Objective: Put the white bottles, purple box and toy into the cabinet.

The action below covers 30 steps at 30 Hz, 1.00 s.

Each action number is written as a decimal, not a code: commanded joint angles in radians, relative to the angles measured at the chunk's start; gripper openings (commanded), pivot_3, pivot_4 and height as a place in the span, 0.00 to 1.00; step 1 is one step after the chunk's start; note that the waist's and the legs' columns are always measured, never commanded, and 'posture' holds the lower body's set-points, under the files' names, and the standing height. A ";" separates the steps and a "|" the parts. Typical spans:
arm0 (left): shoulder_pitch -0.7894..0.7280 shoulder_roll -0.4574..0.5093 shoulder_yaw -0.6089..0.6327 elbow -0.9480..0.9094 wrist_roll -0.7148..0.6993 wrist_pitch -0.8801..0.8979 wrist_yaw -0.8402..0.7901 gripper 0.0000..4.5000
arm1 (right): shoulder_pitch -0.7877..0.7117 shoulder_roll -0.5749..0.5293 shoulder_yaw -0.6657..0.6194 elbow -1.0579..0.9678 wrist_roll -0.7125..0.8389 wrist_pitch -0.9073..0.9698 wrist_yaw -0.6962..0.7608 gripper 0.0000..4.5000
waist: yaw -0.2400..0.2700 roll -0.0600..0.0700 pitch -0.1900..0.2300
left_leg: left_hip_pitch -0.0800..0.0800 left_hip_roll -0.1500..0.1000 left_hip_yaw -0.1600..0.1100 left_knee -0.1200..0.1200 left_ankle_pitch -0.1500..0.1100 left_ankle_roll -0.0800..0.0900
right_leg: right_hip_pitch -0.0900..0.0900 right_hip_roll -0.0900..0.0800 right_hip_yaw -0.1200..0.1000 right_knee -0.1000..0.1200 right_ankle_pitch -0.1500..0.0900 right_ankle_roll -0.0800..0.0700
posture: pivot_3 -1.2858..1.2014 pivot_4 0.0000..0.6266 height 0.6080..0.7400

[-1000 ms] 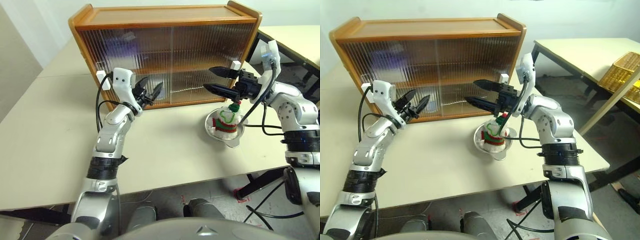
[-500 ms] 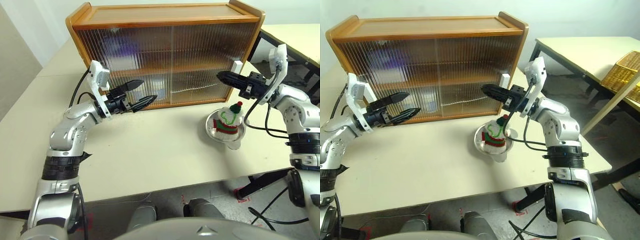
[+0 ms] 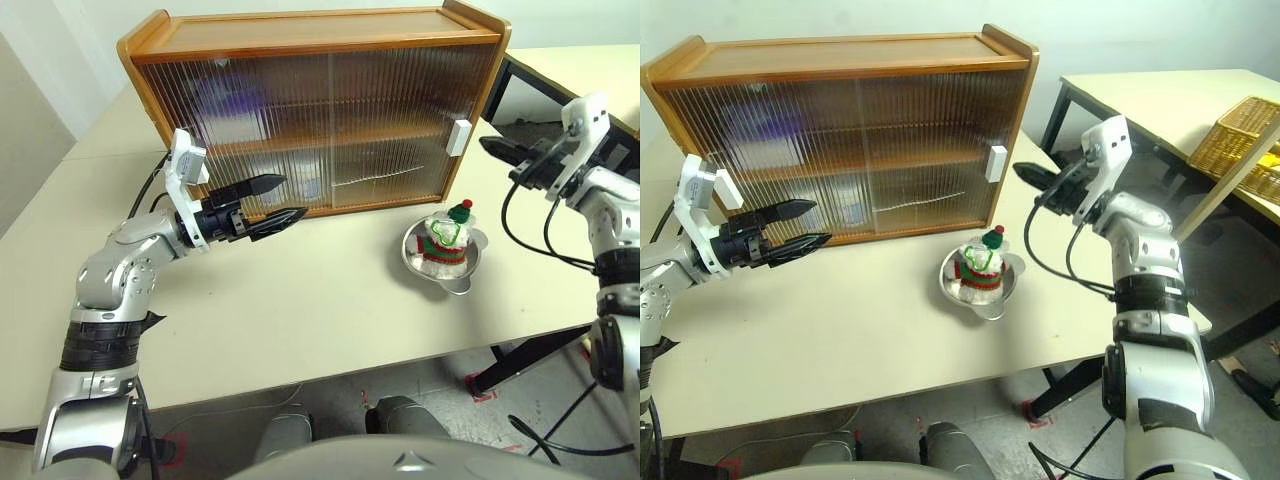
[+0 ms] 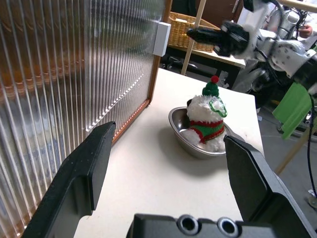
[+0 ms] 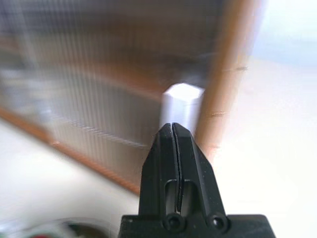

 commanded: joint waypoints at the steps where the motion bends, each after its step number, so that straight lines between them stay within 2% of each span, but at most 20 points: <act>1: 0.012 0.002 0.014 -0.024 -0.010 0.006 0.009 1.00 | -0.059 0.011 -0.001 0.140 -0.056 -0.085 -0.037 0.01 | 0.002 0.000 0.000 | 0.000 0.000 0.000 0.000 0.000 0.000 | 0.000 0.000 -0.001 0.000 0.000 0.000 | 0.49 0.00 1.00; 12: 0.036 0.001 0.025 -0.052 -0.019 0.008 0.034 1.00 | -0.139 0.040 -0.001 0.285 -0.100 -0.155 -0.034 0.01 | 0.008 0.001 0.000 | 0.000 0.001 -0.002 -0.001 0.000 0.001 | 0.001 0.000 -0.002 0.000 0.004 -0.007 | 0.50 0.00 1.00; 30: 0.039 0.000 0.026 -0.061 -0.031 0.005 0.063 1.00 | -0.180 0.096 0.023 0.297 -0.137 -0.119 -0.001 0.01 | 0.010 0.001 0.000 | 0.000 0.001 -0.002 -0.001 0.000 0.001 | 0.000 0.000 -0.003 0.000 0.005 -0.009 | 0.50 0.00 1.00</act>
